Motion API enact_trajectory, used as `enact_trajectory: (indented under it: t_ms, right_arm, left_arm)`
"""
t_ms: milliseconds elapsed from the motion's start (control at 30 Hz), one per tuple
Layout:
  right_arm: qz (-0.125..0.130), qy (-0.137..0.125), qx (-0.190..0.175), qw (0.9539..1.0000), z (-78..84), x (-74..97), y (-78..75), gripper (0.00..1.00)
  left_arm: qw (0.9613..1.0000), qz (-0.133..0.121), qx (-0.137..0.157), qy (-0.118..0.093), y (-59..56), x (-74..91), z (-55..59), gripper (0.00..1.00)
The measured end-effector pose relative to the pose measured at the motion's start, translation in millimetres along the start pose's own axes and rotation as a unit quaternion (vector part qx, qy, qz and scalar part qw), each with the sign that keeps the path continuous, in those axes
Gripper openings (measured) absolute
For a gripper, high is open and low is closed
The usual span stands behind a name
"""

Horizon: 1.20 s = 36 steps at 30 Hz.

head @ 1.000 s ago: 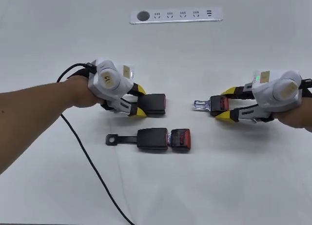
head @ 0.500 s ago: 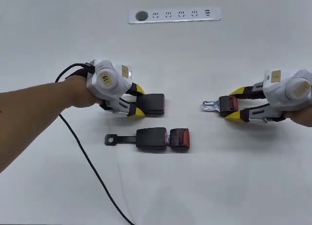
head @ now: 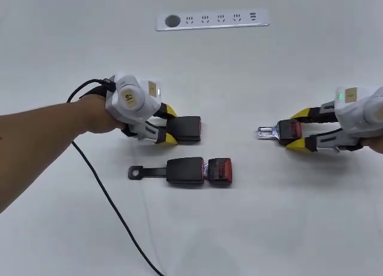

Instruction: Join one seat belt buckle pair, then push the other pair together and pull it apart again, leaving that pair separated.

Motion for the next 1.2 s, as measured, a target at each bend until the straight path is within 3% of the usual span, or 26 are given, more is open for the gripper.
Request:
enact_trajectory:
  t_ms: [367,500,600,667,733,767,833,933,1000,1067,1100,1167,1200]
  right_arm:
    - [0.0,-0.004,0.004,1.0,2.0,-1.9,-2.2,0.35]
    - [0.022,-0.004,-0.01,0.9997,-2.2,-2.9,-1.8,0.39]
    - [0.046,-0.033,-0.032,0.9979,-10.4,-0.4,-2.6,0.51]
    - [0.058,-0.044,-0.043,0.9964,-14.9,4.4,-2.5,0.55]
    - [0.073,-0.046,-0.048,0.9951,-14.4,4.9,-3.8,0.6]
    - [0.087,-0.052,-0.055,0.9933,-15.1,6.3,-5.2,0.61]
    - [0.105,-0.069,-0.075,0.9893,-17.5,9.9,-4.6,0.62]
    - [0.121,-0.079,-0.083,0.986,-19.5,13.5,-2.0,0.65]
    - [0.145,-0.093,-0.099,0.9801,-20.5,14.9,-0.1,0.68]
    - [0.164,-0.1,-0.11,0.9753,-22.3,16.5,4.5,0.73]
    - [0.171,-0.101,-0.111,0.9738,-23.0,17.3,6.4,0.74]
    - [0.196,-0.107,-0.117,0.9678,-27.2,22.0,13.7,0.76]
    - [0.203,-0.113,-0.125,0.9646,-28.5,23.2,15.8,0.78]
  left_arm:
    - [0.9999,-0.003,0.01,0.003,0.3,-0.9,0.3,0.33]
    - [1.0,-0.005,0.006,0.004,-2.0,-0.9,-0.8,0.35]
    - [0.9999,0.002,0.01,0.009,-10.6,-0.3,-5.0,0.46]
    - [0.9999,0.004,0.004,-0.009,-14.6,1.2,-9.6,0.59]
    - [0.9993,-0.017,0.027,-0.021,-13.9,5.8,-13.4,0.66]
    - [0.9977,-0.041,0.043,-0.033,-10.5,8.8,-16.1,0.67]
    - [0.9948,-0.065,0.065,-0.043,-7.2,14.5,-16.0,0.74]
    - [0.9914,-0.072,0.091,-0.06,-11.3,20.9,-18.2,0.84]
    - [0.9893,-0.07,0.11,-0.066,-15.2,24.3,-13.5,0.9]
    - [0.9876,-0.087,0.115,-0.061,-16.5,28.6,-9.3,0.92]
    - [0.9857,-0.097,0.122,-0.063,-16.3,30.9,-7.8,0.91]
    - [0.9767,-0.114,0.159,-0.087,-17.1,35.9,-5.7,0.93]
    - [0.9742,-0.122,0.168,-0.09,-17.6,38.0,-4.9,0.95]
Point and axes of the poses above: the centre of the closed fingertips' face, and the gripper's own axes: x roughly backward along the fingers, y roughly to its left, z roughly out of its underside, the point moved 6 cm from there along x, roughly backward along the fingers
